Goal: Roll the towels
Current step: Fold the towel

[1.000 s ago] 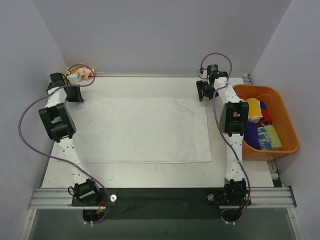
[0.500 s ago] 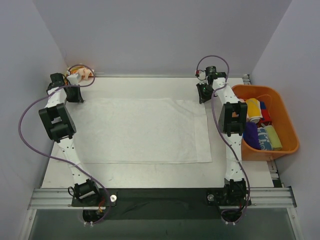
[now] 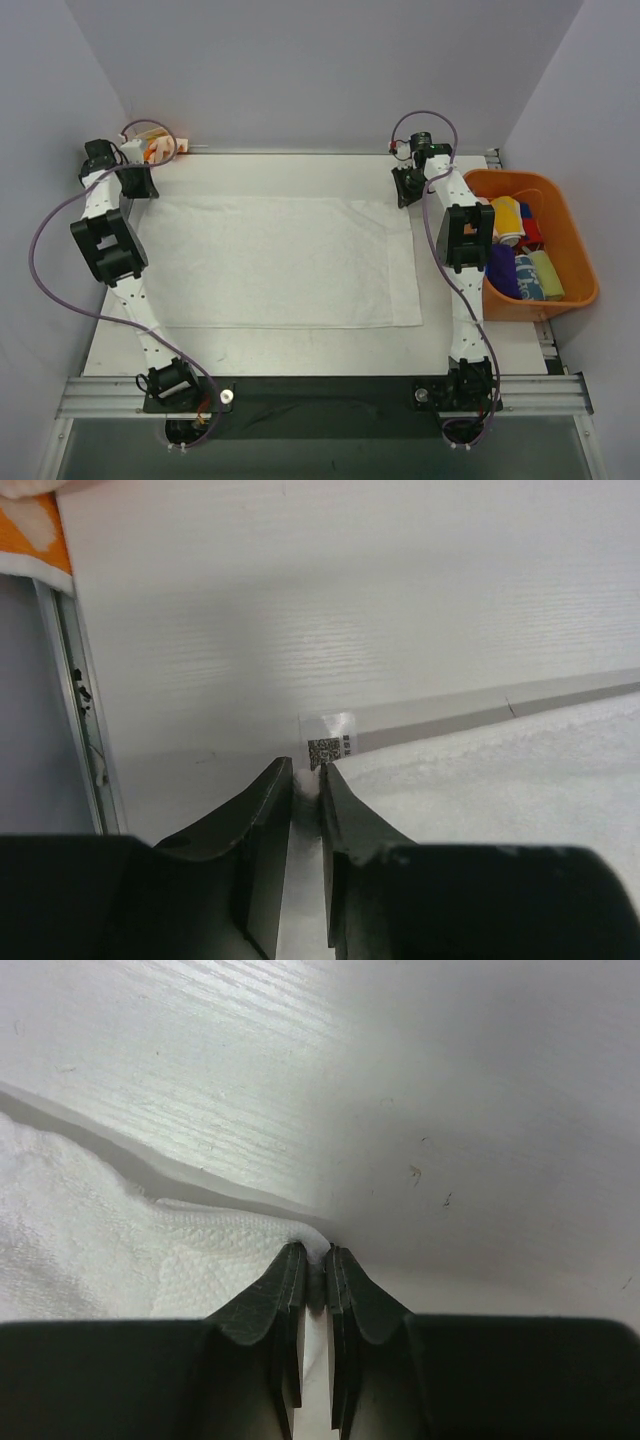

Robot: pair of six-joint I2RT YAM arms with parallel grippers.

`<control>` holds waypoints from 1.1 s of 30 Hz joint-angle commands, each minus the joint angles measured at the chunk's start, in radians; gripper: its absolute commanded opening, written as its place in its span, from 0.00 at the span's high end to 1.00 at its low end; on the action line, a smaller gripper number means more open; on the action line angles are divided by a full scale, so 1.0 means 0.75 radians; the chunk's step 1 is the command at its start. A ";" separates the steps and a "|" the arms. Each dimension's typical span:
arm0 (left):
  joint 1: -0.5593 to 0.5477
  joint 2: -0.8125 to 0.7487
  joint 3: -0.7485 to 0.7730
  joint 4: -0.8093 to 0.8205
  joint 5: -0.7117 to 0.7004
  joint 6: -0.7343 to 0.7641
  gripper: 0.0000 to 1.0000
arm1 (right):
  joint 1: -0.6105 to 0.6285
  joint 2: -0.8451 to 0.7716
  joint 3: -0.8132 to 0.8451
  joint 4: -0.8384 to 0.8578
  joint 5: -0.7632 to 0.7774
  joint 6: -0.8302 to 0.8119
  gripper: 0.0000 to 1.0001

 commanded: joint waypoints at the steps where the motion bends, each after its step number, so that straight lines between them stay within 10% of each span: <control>1: 0.014 0.001 0.100 -0.006 0.048 -0.022 0.72 | 0.012 -0.105 0.019 -0.091 -0.006 -0.029 1.00; 8: 0.014 0.080 0.141 -0.006 0.001 -0.010 0.69 | 0.014 -0.096 0.019 -0.089 0.001 -0.031 1.00; 20: 0.004 0.089 0.176 -0.010 0.066 -0.028 0.99 | 0.006 -0.139 0.091 0.015 0.125 -0.049 1.00; 33: 0.024 -0.103 0.144 -0.010 0.174 -0.047 1.00 | -0.016 -0.325 0.044 0.163 0.158 -0.055 1.00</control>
